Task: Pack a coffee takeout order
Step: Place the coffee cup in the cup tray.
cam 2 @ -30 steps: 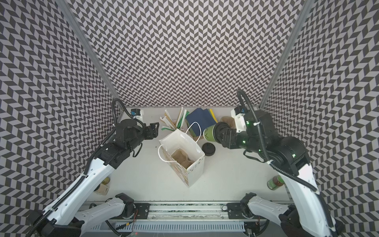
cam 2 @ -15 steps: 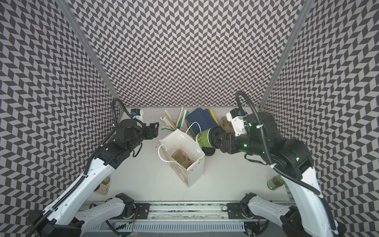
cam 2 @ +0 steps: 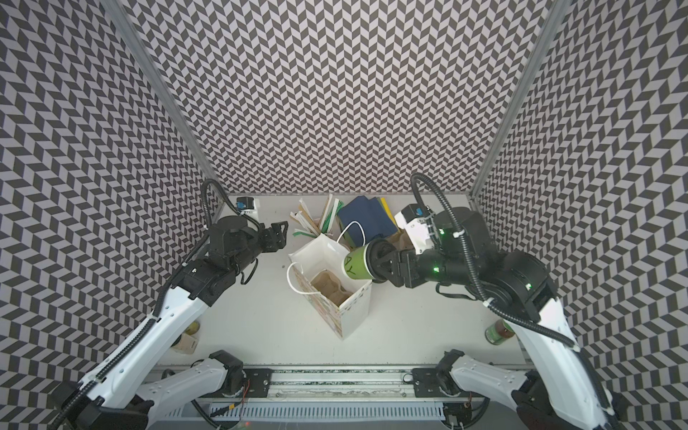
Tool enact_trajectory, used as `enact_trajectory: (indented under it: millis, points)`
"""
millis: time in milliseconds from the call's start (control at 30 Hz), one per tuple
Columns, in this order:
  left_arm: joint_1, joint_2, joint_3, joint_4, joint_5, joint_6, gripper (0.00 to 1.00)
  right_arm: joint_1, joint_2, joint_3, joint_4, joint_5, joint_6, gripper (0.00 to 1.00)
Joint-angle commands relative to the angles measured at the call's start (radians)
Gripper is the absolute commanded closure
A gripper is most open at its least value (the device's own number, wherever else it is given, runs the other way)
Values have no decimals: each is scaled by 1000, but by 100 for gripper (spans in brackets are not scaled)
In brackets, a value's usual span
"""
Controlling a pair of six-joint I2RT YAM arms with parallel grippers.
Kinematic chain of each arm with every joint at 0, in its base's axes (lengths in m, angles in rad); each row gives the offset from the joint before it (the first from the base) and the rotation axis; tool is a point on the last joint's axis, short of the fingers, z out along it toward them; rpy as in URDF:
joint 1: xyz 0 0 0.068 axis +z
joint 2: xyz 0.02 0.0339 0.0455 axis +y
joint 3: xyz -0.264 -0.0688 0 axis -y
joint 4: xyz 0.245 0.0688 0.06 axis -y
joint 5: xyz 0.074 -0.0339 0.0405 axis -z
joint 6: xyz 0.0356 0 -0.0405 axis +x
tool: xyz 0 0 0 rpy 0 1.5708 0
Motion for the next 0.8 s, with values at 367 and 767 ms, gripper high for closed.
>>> enact_trajectory:
  millis: [367, 767]
  points:
    - [20, -39, -23, 34, -4, -17, 24, 263, 195, 88, -23, 308, 98, 100]
    - [27, -55, -31, 40, -17, -22, 24, 303, 327, 113, -25, 373, 88, 100]
